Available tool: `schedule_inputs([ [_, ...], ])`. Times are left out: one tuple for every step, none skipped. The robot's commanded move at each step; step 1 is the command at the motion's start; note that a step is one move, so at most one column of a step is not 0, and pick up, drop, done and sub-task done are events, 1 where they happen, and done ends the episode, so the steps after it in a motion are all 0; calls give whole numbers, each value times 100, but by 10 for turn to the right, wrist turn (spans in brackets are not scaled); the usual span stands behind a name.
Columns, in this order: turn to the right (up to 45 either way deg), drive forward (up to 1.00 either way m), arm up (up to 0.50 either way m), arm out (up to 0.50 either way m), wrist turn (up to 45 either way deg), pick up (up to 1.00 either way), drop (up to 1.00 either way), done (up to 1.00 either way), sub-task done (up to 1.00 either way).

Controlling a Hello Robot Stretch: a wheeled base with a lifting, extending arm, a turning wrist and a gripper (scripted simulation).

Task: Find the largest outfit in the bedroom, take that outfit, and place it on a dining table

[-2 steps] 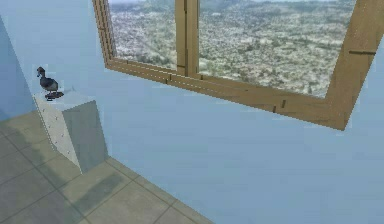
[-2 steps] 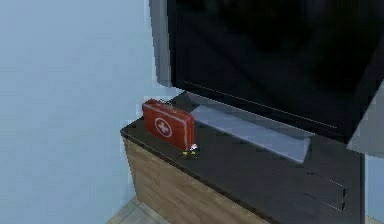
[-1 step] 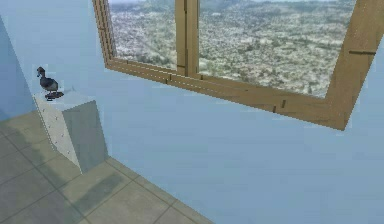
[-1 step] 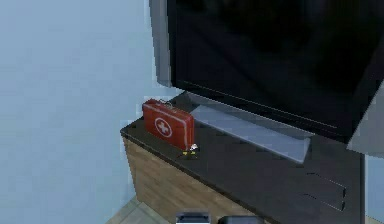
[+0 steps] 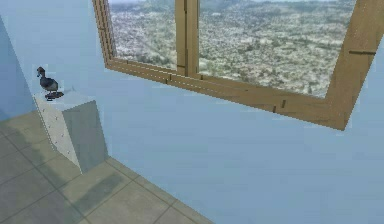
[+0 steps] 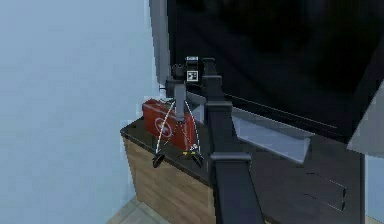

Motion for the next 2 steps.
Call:
schedule_inputs([
  [0, 0, 0, 0, 450, 0, 0, 0, 0],
  [0, 0, 0, 0, 450, 0, 0, 0, 0],
])
